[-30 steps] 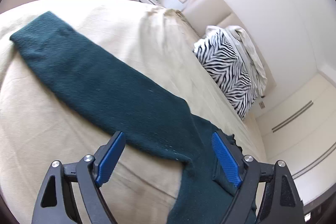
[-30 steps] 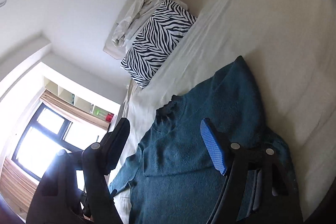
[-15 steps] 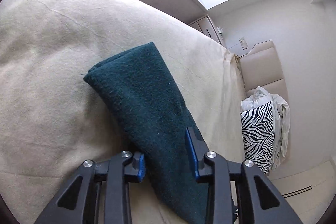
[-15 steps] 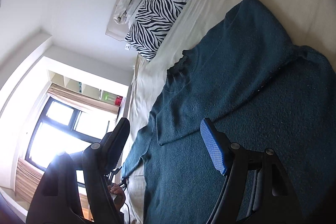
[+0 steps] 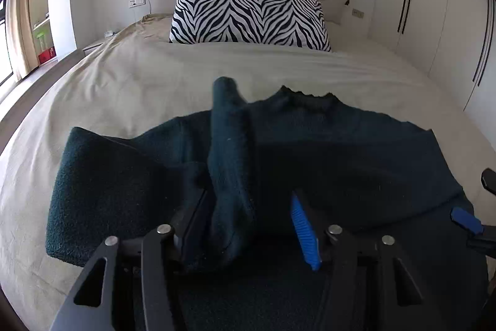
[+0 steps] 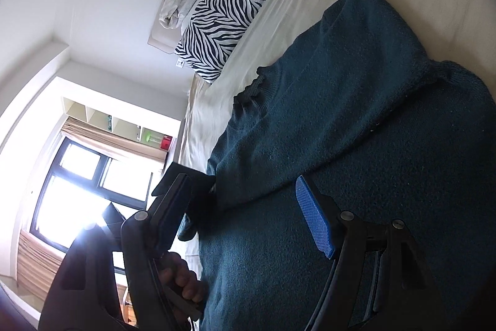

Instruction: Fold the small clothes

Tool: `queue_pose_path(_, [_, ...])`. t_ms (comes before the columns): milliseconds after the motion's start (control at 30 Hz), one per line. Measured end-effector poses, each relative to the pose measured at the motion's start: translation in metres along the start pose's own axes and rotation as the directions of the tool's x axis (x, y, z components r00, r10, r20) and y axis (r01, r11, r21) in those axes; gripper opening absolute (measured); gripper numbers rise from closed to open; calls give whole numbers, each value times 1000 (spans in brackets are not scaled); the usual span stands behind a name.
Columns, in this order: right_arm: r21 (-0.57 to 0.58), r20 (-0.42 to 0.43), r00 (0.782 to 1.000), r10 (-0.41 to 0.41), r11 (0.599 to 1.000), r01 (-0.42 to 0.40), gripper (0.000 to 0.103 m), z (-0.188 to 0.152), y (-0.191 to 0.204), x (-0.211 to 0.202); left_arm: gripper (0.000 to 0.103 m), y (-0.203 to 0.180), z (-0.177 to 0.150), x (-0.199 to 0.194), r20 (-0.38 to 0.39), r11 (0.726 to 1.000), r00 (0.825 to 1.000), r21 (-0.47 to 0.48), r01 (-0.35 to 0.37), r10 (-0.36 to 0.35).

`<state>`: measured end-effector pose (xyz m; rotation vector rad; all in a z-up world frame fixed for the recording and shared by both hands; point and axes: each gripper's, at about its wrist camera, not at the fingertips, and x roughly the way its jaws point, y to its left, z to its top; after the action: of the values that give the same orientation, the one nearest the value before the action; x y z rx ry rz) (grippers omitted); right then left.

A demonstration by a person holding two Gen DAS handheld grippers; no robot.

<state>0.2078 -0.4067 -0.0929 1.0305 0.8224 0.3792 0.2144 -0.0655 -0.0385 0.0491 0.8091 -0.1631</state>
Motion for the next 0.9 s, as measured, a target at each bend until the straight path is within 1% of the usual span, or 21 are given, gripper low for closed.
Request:
queue_pose_path(33, [2,-23,1000,-16,1000,16,70,0,-1,6,70,-9,-12,1,-16,999,1000,43,-14,15])
queue_pose_path(67, [-5,-41,999,-28,1000,28,70,0,-2,11,71,-12,-20,-1,-27,997,999,66,-29,30])
queue_pose_path(100, [-19,-54,998,-37,999,36,70,-1,-1,17,72,-9,-22,-6,-28,998,999,66,-23,25])
queue_pose_path(133, [-32,-63,997,-42,999,40,70,-1,1,21,77,2,-28,-22,-9,999,1000,53,2,-1])
queue_pose_path(167, [-38,-70,997,-42,998,40,70,-1,3,26,83,11,-27,-32,21,999,999,40,24,-25])
queue_pose_path(200, [-42,-78,996,-38,999,35,70,-1,6,32,94,24,-26,-43,52,999,998,29,34,-36])
queue_pose_path(233, [-46,-86,996,-34,998,31,70,0,11,40,99,37,-26,-53,83,999,995,17,46,-47])
queue_pose_path(300, [-62,-107,994,-36,998,29,70,1,23,57,99,64,-26,-66,112,997,991,-15,80,-77])
queue_pose_path(367, [-105,-137,989,-52,994,38,70,2,41,81,96,92,-24,-68,127,991,987,-79,108,-98])
queue_pose_path(433, [-160,-180,977,-111,984,82,70,3,56,112,83,120,-23,-66,140,982,985,-147,122,-101])
queue_pose_path(467, [-177,-191,971,-146,978,112,70,3,60,126,79,133,-23,-65,143,975,985,-186,124,-98])
queue_pose_path(500, [-204,-204,963,-176,970,134,70,2,66,141,73,145,-24,-63,146,964,984,-228,133,-101])
queue_pose_path(533, [-240,-213,955,-205,959,153,70,2,70,153,69,156,-25,-62,150,953,983,-265,147,-110])
queue_pose_path(567, [-281,-210,947,-245,942,181,69,0,74,165,68,165,-24,-60,152,943,982,-294,157,-116])
queue_pose_path(633, [-346,-184,936,-301,911,225,62,-3,83,179,68,181,-25,-59,147,926,981,-338,167,-123])
queue_pose_path(700, [-397,-186,923,-337,885,243,21,-6,92,187,67,193,-24,-61,160,910,979,-373,179,-127])
queue_pose_path(733, [-420,-165,921,-353,870,258,18,-7,97,187,66,197,-24,-62,164,903,978,-388,186,-131])
queue_pose_path(767, [-441,-147,922,-359,858,264,10,-7,101,186,65,201,-22,-63,169,895,976,-401,195,-137])
queue_pose_path(800, [-459,-131,921,-366,846,271,7,-7,106,183,63,205,-21,-64,175,888,974,-412,202,-141])
queue_pose_path(900, [-472,-70,937,-343,839,272,7,5,121,164,58,217,-17,-69,200,872,970,-440,214,-137])
